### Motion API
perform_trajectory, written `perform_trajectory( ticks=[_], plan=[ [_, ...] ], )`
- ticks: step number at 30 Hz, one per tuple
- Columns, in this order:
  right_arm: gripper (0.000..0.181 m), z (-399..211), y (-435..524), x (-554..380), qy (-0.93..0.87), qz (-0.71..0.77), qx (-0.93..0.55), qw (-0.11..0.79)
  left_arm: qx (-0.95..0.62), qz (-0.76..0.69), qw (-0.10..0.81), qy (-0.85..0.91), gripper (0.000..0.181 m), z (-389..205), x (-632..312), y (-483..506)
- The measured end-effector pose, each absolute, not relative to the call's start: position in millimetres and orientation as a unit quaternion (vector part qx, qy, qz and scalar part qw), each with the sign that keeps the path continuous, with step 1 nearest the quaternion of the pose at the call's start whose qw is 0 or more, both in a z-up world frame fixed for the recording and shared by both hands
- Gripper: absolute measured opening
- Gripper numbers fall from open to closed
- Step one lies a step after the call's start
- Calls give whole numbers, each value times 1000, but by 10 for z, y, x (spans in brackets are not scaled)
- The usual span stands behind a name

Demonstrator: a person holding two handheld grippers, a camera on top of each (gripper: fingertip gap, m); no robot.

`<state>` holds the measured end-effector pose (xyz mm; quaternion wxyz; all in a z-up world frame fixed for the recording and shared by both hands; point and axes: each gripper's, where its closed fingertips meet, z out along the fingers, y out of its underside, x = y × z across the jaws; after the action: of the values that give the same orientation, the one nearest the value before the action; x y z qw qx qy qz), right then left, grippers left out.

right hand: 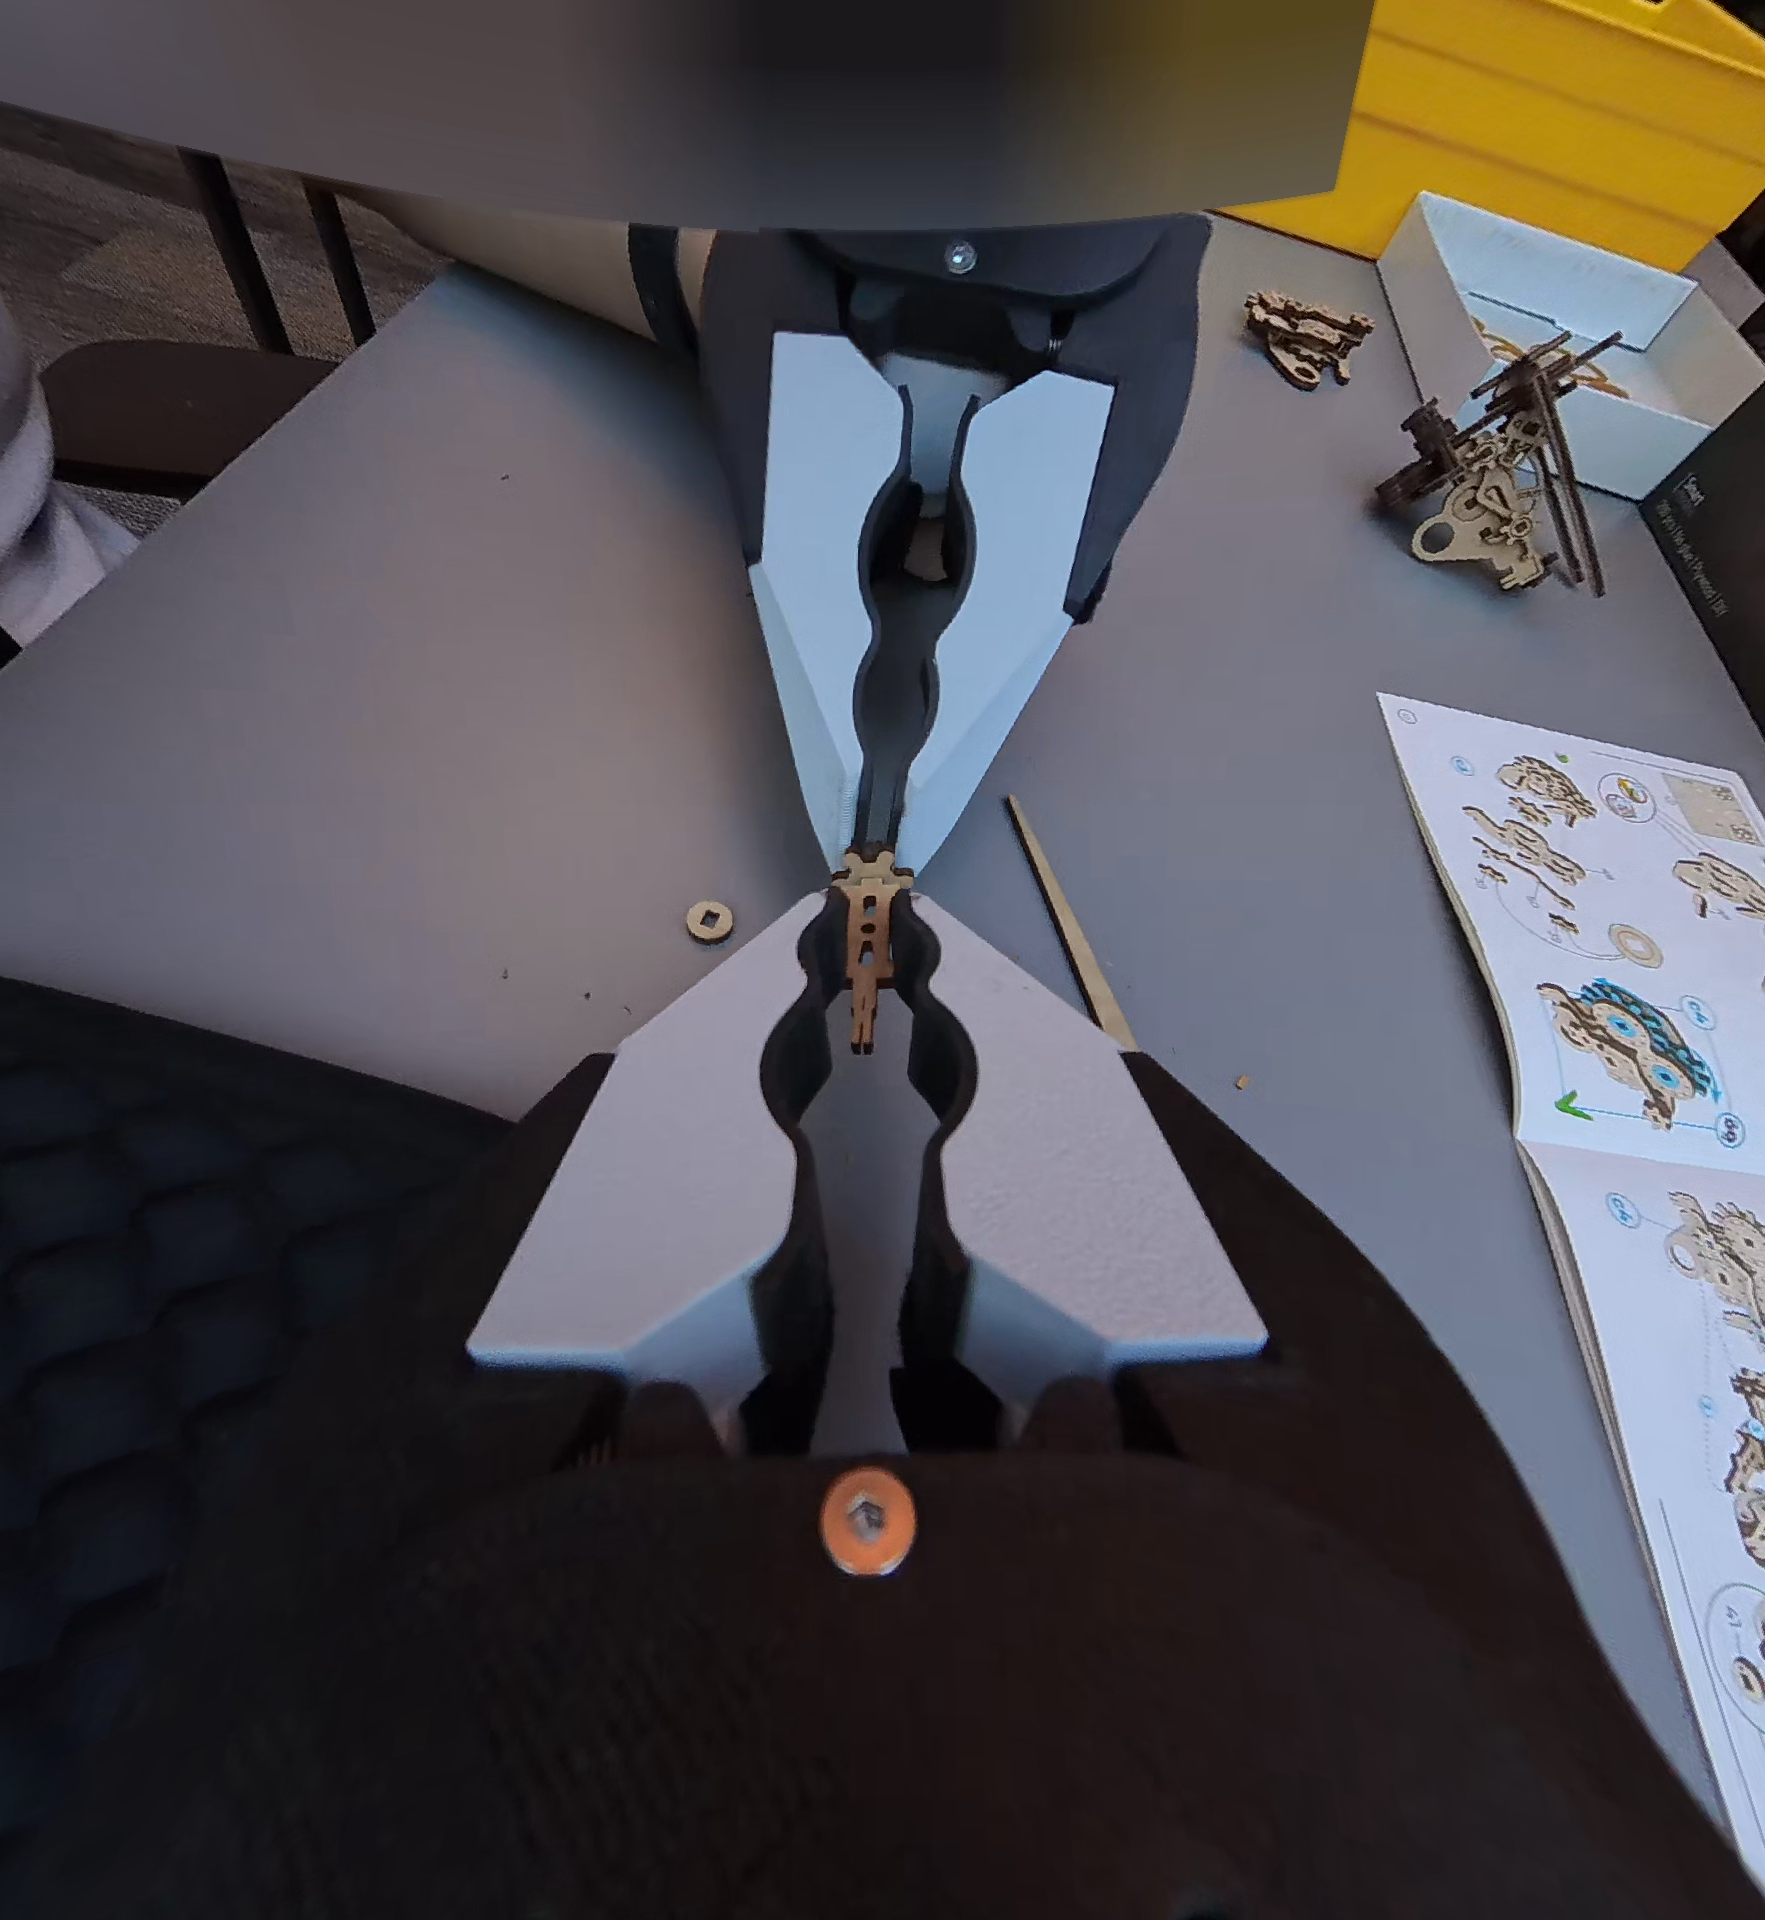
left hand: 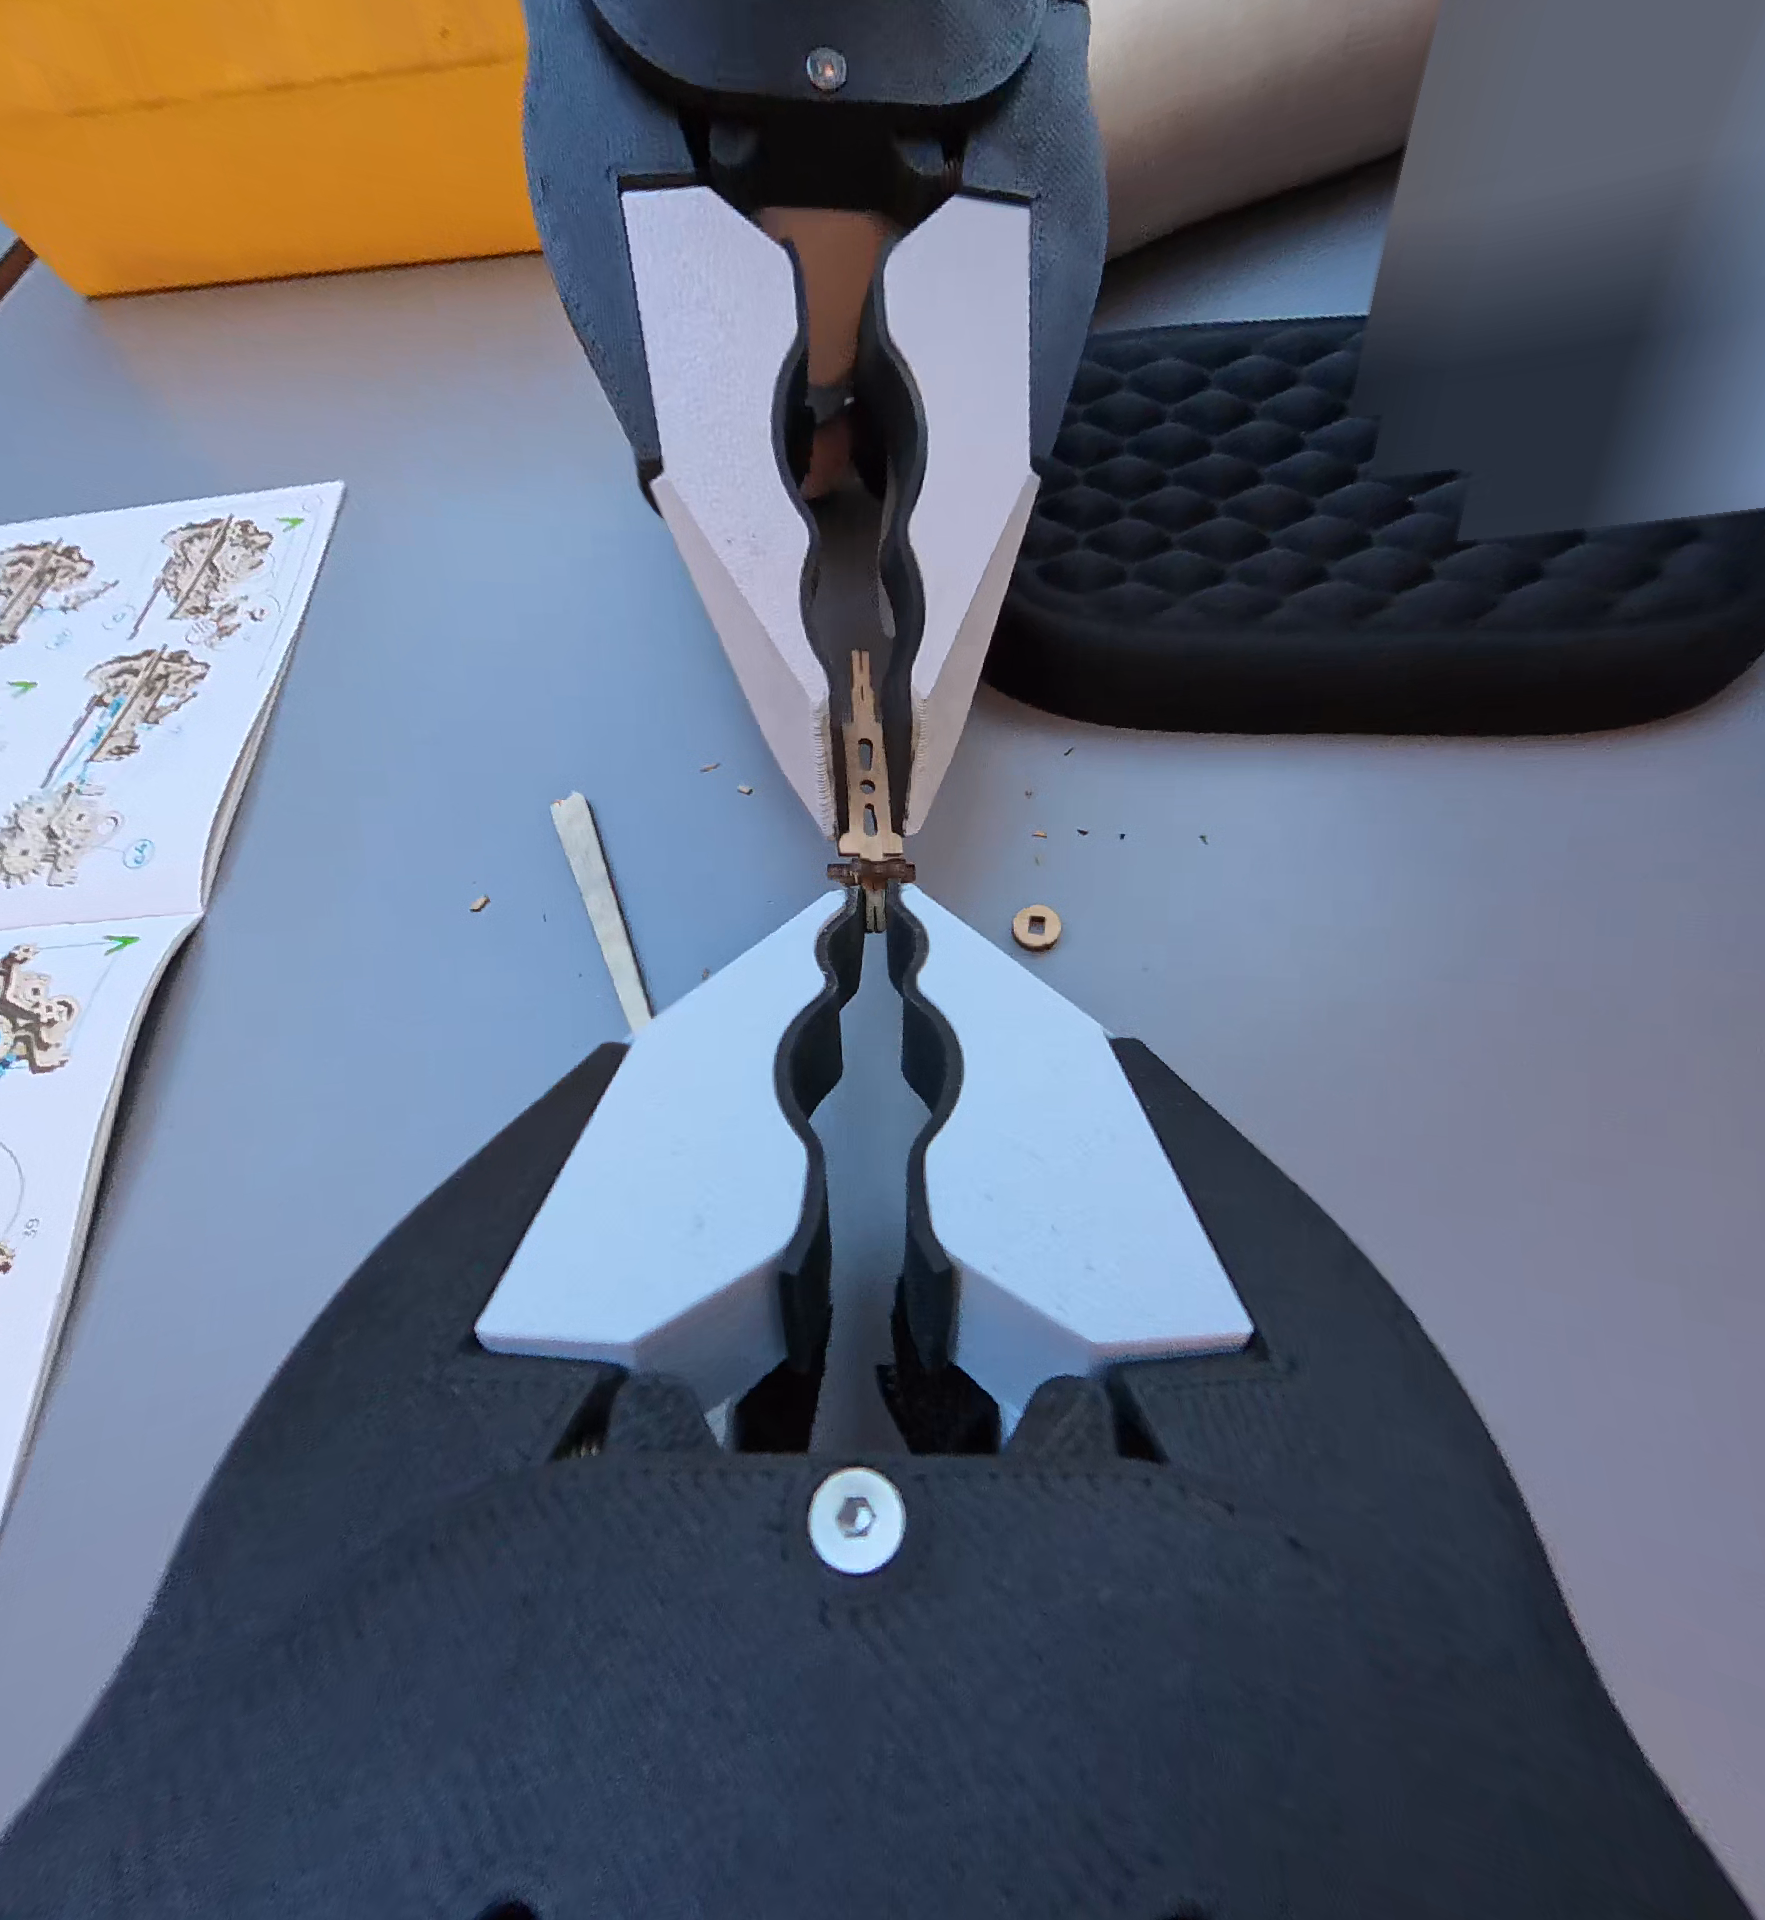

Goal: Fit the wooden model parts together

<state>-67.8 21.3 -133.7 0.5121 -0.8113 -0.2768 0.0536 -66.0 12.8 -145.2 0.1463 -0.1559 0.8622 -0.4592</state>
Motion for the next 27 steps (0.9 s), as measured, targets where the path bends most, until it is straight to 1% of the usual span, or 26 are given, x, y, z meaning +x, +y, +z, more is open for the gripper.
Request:
perform_trajectory(
  ticks=[3, 7, 10, 14, 18, 23, 27],
  plan=[
    [6, -1354, 224, -667, -269, 50, -816, 509, -142, -445, 177, 866, 0, -1471, -640, 133],
    [5, -1356, 234, -647, -259, 41, -818, 512, -141, -436, 197, 866, 0, -1475, -619, 135],
    [5, -1323, 247, -618, -243, 31, -817, 522, -164, -447, 196, 857, 0, -1436, -584, 143],
    [5, -1380, 272, -597, -244, -3, -824, 511, -187, -432, 195, 860, 0, -1484, -549, 166],
    [5, -1379, 276, -602, -238, 2, -827, 510, -201, -436, 184, 858, 0, -1483, -543, 176],
    [5, -1534, 180, -780, -318, 36, -827, 462, -120, -381, 172, 900, 0, -1649, -734, 62],
    [6, -1434, 234, -721, -309, 37, -822, 476, -122, -392, 185, 893, 0, -1569, -691, 102]
  ],
)
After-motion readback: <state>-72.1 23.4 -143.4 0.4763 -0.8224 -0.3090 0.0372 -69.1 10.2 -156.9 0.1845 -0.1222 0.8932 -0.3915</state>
